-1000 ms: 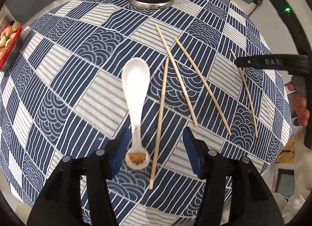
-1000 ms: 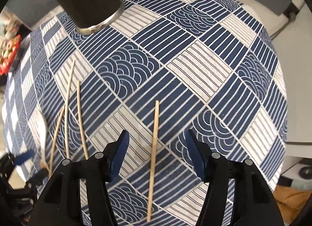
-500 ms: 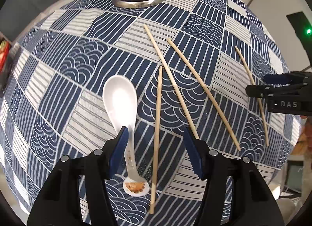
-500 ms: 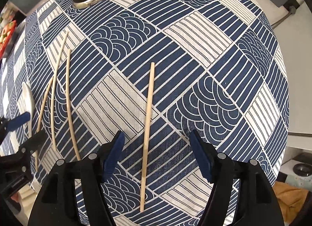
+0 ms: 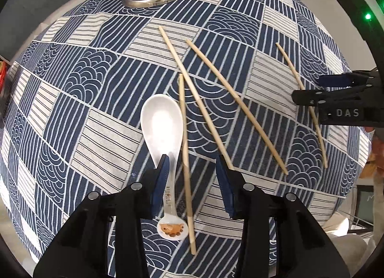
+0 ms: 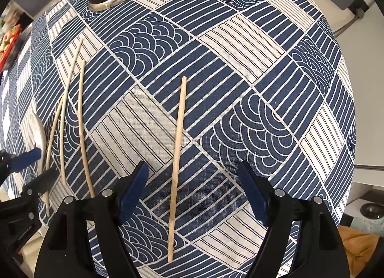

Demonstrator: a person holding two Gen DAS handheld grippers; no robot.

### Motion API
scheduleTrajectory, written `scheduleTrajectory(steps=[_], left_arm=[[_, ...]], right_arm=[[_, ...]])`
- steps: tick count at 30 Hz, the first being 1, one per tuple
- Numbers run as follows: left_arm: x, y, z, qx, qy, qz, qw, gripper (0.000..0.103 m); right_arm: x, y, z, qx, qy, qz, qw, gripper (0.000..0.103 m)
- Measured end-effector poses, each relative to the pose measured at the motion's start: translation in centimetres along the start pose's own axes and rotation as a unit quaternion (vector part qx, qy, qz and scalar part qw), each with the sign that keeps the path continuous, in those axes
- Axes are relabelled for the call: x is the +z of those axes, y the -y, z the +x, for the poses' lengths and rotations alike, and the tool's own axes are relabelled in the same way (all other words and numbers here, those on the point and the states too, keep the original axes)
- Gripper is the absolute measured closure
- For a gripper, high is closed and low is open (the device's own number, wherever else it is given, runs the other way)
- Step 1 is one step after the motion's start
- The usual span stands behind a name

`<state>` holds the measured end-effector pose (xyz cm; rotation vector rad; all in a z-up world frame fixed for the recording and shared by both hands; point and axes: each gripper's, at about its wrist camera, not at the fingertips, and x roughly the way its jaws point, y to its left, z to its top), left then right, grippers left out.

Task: Organize utensils
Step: 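Open both tools and release the chopstick and white spoon, then grasp a chopstick with the left tool while the right tool grasps another chopstick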

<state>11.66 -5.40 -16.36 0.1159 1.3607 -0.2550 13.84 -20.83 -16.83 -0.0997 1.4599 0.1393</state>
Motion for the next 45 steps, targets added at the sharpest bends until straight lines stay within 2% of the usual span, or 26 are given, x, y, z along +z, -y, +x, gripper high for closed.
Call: scheduleTrajectory(steps=[7,11,19,25,26,27,28,29,30,33,38,45], left_arm=[[-0.2,-0.2,-0.6,-0.015,0.002,-0.003,0.9999,0.059],[-0.8,-0.9,-1.0,-0.059,0.000,-0.026,0.9979,0.057],[-1.6,-1.1,0.3,-0.067,-0.015,-0.034,0.9970,0.053],[-1.3,-2.0,0.1,-0.052,-0.014,-0.026,0.9982,0.053],[-1.3,-2.0,0.1,-0.047,-0.013,-0.020,0.9986,0.053],[-1.2,-1.8,0.1,-0.036,-0.012,-0.011,0.9992,0.059],[-1.2,-1.4,0.1,0.002,-0.007,0.002,1.0000,0.084],[-1.1,-1.2,0.2,0.021,-0.004,0.006,0.9998,0.093],[-1.1,-1.7,0.2,0.003,-0.007,-0.004,1.0000,0.098],[-1.0,-3.2,0.3,-0.034,-0.017,-0.041,0.9984,0.099],[-1.3,-4.1,-0.1,-0.036,-0.016,-0.055,0.9977,0.099],[-0.5,-3.8,-4.2,-0.034,0.032,-0.052,0.9976,0.098]], right_arm=[[0.7,0.6,1.0,0.000,-0.003,-0.003,1.000,0.031],[0.8,0.6,1.2,0.000,-0.005,-0.002,1.000,0.031],[1.4,0.6,1.6,-0.002,-0.012,-0.001,1.000,0.027],[1.9,0.7,1.9,0.000,-0.012,-0.003,1.000,0.028],[1.9,0.6,1.8,0.000,-0.011,-0.006,1.000,0.030],[1.9,0.4,1.6,0.001,-0.006,-0.012,1.000,0.038],[1.8,0.1,1.2,0.002,0.000,-0.023,1.000,0.056],[1.8,-0.1,1.0,0.004,0.002,-0.029,1.000,0.073],[1.8,-0.3,0.9,0.002,-0.001,-0.037,0.999,0.097],[1.8,0.0,0.8,0.010,0.004,-0.036,0.999,0.098],[2.1,1.2,-0.1,0.030,0.009,-0.025,0.999,0.099],[3.0,1.9,-4.4,0.030,0.061,-0.024,0.997,0.099]])
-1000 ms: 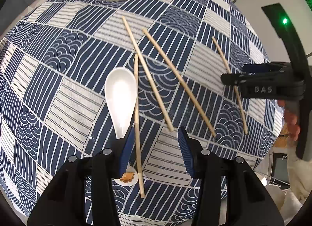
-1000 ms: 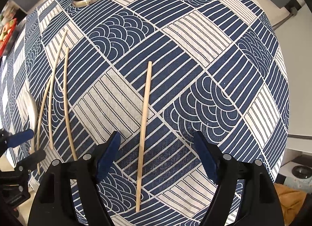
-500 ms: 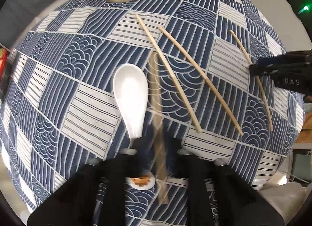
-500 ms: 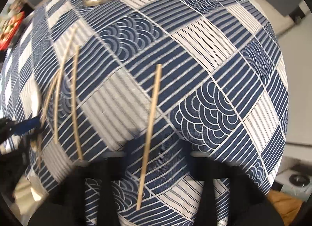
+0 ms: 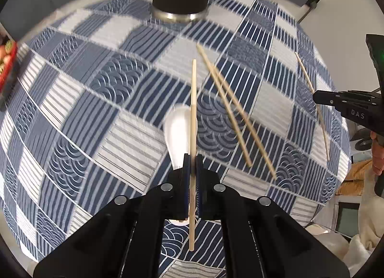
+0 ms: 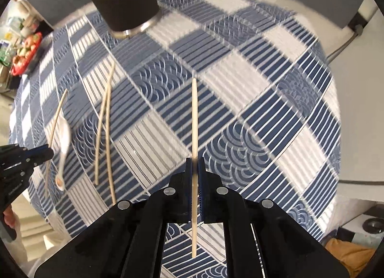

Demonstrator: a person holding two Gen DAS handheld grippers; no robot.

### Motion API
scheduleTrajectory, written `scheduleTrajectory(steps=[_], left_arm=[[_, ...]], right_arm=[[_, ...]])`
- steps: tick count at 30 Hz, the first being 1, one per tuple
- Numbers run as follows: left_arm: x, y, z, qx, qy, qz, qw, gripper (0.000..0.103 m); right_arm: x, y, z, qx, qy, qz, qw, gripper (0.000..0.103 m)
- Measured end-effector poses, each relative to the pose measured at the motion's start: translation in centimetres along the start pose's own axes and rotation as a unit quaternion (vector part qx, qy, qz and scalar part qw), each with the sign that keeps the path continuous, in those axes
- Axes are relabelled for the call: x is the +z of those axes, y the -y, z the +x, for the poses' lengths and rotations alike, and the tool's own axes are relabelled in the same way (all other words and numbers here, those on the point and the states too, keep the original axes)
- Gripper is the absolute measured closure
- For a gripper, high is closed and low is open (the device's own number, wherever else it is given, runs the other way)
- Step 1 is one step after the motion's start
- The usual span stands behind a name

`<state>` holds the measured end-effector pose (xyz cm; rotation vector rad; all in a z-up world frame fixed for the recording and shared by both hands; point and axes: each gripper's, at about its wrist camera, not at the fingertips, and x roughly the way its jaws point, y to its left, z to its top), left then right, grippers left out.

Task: Organize utensils
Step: 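Grasp a chopstick with the left tool while the right tool grasps another chopstick, then lift both chopsticks upright and carry them over the black cup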

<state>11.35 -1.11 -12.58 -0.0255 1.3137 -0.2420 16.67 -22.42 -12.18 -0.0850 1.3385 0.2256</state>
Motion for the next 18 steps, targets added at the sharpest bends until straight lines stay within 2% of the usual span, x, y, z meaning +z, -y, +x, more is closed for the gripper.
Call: scheduleTrajectory(steps=[10,14,18], left_arm=[[3.0,-1.6,-5.8,0.020,0.065,-0.001,0.9977,0.098],[4.7,-1.6,-8.7,0.022,0.098,-0.001,0.9950,0.098],[6.8,-1.3,-10.8,0.041,0.124,0.004,0.9914,0.098]], right_arm=[[2.1,0.5,-6.9,-0.014,0.077,-0.002,0.997,0.099],[3.4,0.4,-9.5,-0.013,0.107,-0.004,0.994,0.099],[5.1,0.4,-12.0,-0.006,0.140,-0.002,0.990,0.098]])
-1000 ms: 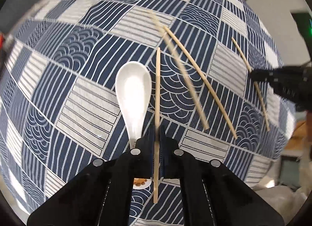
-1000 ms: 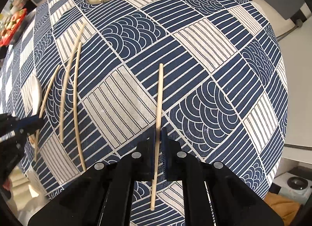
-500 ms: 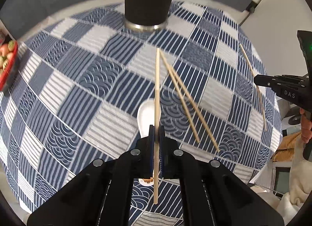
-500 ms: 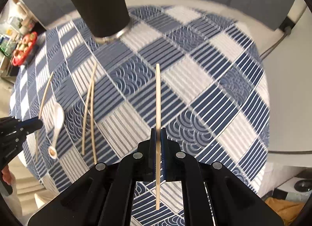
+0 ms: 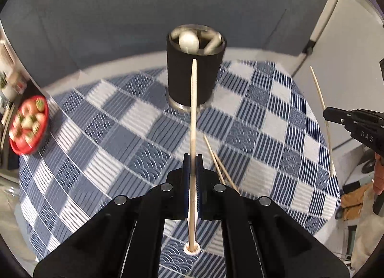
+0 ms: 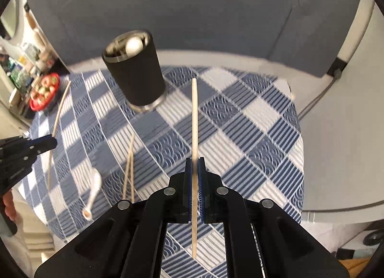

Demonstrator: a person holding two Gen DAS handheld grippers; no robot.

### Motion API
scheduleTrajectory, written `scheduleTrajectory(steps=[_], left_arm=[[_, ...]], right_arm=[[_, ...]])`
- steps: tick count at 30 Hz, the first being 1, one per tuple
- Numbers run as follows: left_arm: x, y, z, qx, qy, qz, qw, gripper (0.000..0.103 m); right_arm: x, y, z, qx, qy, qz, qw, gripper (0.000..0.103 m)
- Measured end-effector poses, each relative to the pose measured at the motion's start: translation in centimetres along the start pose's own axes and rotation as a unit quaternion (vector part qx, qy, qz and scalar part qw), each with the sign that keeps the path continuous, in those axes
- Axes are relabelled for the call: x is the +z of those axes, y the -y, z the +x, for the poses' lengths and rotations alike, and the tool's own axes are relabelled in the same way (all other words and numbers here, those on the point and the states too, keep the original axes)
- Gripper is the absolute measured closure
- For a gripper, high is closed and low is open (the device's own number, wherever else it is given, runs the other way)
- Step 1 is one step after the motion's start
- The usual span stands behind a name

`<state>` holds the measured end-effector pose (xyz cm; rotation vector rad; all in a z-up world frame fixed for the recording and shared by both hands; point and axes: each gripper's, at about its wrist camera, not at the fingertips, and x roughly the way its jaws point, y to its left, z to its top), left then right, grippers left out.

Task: Organize utensils
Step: 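Lift both chopsticks upright and carry them over the black cup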

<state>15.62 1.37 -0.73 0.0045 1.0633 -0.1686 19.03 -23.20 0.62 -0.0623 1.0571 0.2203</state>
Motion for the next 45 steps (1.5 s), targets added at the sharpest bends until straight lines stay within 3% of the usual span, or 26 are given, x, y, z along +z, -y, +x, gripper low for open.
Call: scheduleTrajectory(steps=[6,11,17,21,27,32,38,45], left_arm=[[4.4,0.7,-1.6,0.008,0.035,0.002,0.9993,0.098],[7.9,1.2,-1.9,0.021,0.052,0.011,0.9984,0.098],[11.1,1.4,-1.0,0.038,0.064,0.019,0.9970,0.098],[13.2,0.8,-0.6,0.047,0.100,0.011,0.9939,0.098],[15.8,-1.1,0.6,-0.005,0.143,-0.022,0.9895,0.098],[17.7,-2.5,1.3,-0.039,0.183,-0.051,0.9809,0.098],[19.6,-3.5,4.5,-0.036,0.169,-0.067,0.9826,0.098],[20.4,-4.2,8.3,-0.066,0.167,-0.075,0.9808,0.098]], right_arm=[[4.3,-0.4,-2.5,0.012,0.068,-0.009,0.998,0.098],[7.9,-1.0,-2.8,0.031,0.091,-0.035,0.995,0.098],[12.0,-1.6,-2.2,0.112,0.130,-0.076,0.982,0.098],[14.1,-2.0,-1.3,0.140,0.155,-0.097,0.973,0.098],[16.4,-2.7,0.2,0.198,0.194,-0.132,0.952,0.098],[17.9,-3.1,2.0,0.237,0.220,-0.143,0.935,0.098],[19.3,-3.9,5.2,0.256,0.225,-0.149,0.928,0.098],[20.3,-3.8,8.9,0.289,0.220,-0.123,0.924,0.098]])
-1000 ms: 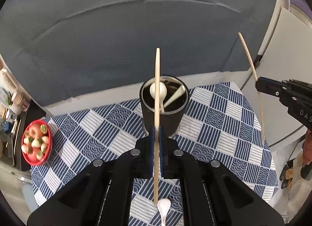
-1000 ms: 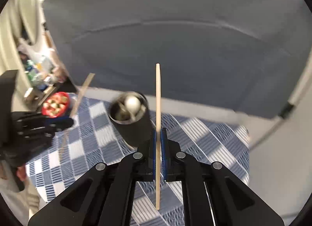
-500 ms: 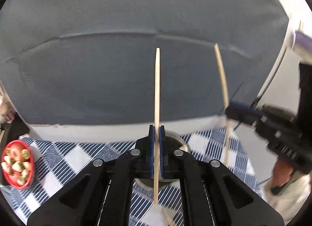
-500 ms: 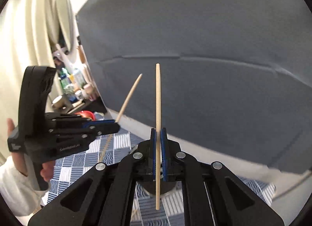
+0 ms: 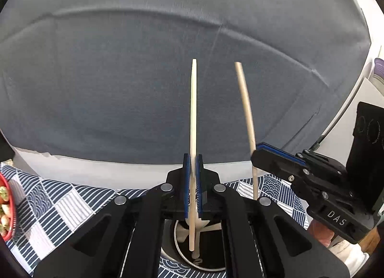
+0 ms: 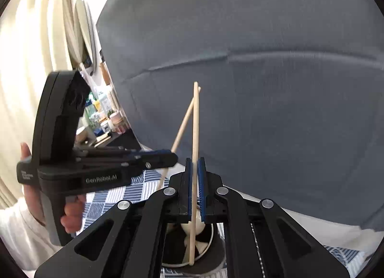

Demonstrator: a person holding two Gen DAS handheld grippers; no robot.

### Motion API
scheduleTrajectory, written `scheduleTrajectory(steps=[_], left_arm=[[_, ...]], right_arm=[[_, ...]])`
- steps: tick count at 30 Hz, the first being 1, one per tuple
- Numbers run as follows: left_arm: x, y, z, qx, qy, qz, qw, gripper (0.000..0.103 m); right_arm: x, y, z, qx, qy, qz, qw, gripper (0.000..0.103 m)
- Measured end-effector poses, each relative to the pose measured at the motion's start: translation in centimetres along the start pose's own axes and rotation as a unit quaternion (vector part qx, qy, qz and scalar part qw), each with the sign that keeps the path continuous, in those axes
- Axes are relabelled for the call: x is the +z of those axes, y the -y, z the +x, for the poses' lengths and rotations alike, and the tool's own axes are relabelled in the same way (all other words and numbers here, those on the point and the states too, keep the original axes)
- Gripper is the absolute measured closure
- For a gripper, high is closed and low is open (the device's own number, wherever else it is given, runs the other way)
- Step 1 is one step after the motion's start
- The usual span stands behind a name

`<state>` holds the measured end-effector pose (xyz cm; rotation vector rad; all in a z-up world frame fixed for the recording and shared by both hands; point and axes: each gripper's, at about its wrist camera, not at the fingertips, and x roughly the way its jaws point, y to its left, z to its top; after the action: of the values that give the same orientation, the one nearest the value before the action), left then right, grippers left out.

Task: Organize utensils
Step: 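Lift both chopsticks upright and carry them over the black cup, then lower the chopsticks into the black cup and open both tools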

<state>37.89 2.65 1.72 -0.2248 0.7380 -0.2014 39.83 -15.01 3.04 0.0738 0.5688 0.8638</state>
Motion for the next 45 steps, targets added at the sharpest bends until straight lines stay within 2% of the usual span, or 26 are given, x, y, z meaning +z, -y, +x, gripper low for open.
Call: scheduleTrajectory(steps=[5,9,22,29,36,38,39,40,41,42,45], left_arm=[[-1.1,0.4,1.3,-0.004,-0.009,0.020,0.9997,0.098],[-1.7,0.1,1.4,-0.015,-0.013,0.011,0.9997,0.098],[-4.4,-0.3,0.0,-0.012,-0.024,-0.013,0.9996,0.098],[-5.5,-0.4,-1.1,-0.013,-0.029,-0.004,0.9995,0.098],[-6.3,-0.2,-2.0,0.002,-0.047,0.004,0.9989,0.098],[-6.4,-0.3,-2.5,0.000,-0.045,-0.002,0.9990,0.093],[-6.6,-0.3,-2.8,0.002,-0.045,-0.002,0.9990,0.082],[-6.7,-0.3,-3.1,0.007,-0.043,-0.001,0.9990,0.072],[-6.9,-0.3,-3.4,0.019,-0.040,0.006,0.9990,0.068],[-7.1,-0.2,-3.6,0.029,-0.041,0.013,0.9987,0.060],[-7.8,-0.1,-4.3,0.044,-0.043,0.024,0.9978,0.038]], right_arm=[[-0.1,0.9,0.1,0.019,0.015,0.020,1.000,0.098],[0.2,0.7,0.2,0.034,0.033,0.028,0.998,0.098],[-2.7,-0.2,1.0,0.018,-0.016,0.017,1.000,0.098],[-3.3,-1.0,-0.3,0.002,-0.022,-0.001,1.000,0.098],[-3.7,-1.8,-1.5,-0.020,-0.021,-0.011,1.000,0.095],[-3.6,-2.1,-1.8,-0.022,-0.023,-0.011,0.999,0.095],[-3.5,-2.4,-1.6,-0.026,-0.024,-0.012,0.999,0.093],[-3.5,-2.6,-1.7,-0.032,-0.026,-0.011,0.999,0.078],[-3.4,-2.6,-1.9,-0.036,-0.026,-0.009,0.999,0.065],[-3.5,-2.6,-2.3,-0.043,-0.022,-0.008,0.999,0.038],[-3.4,-3.0,-3.7,-0.056,-0.014,-0.008,0.998,0.029]])
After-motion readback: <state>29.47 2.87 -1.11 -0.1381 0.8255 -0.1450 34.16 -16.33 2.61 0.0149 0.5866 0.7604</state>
